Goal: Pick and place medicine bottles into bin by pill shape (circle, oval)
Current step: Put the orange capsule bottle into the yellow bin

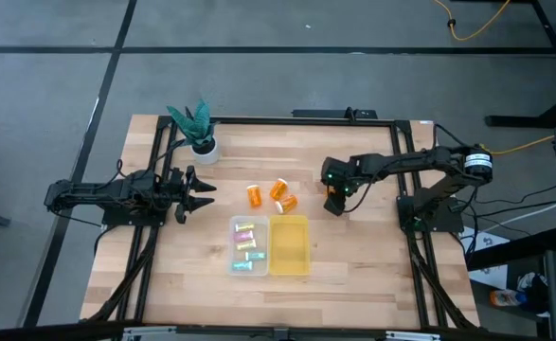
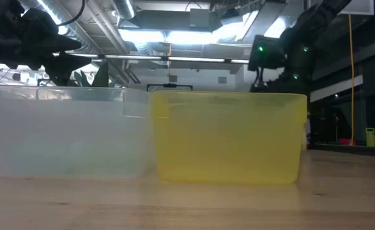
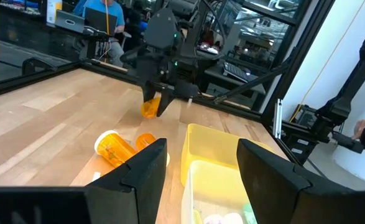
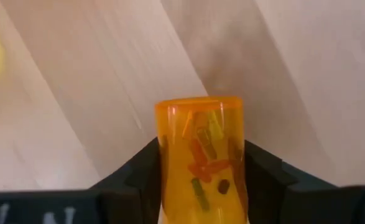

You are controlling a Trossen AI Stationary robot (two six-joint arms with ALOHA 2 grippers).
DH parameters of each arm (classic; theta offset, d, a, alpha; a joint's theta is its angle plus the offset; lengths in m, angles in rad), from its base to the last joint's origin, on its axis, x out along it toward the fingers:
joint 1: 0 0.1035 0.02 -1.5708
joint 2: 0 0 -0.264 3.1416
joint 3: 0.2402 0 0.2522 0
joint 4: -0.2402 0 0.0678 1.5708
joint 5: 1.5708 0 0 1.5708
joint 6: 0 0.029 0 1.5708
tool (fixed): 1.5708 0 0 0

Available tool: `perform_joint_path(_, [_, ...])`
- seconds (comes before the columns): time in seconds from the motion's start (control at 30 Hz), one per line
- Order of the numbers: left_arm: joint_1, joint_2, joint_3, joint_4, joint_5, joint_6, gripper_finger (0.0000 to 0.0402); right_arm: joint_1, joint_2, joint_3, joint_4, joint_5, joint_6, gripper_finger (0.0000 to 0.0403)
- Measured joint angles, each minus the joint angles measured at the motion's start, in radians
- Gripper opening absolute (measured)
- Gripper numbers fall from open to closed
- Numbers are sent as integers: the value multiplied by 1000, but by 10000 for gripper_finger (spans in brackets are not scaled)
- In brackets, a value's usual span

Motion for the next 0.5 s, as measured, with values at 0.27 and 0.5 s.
perform_joint_path(0.27, [0, 0, 0, 0, 0, 0, 190, 9, 0, 160, 50, -42, 32, 180])
perform_joint_path(0.5, [0, 0, 0, 0, 0, 0, 190, 81, 0, 208, 315, -272, 28, 181])
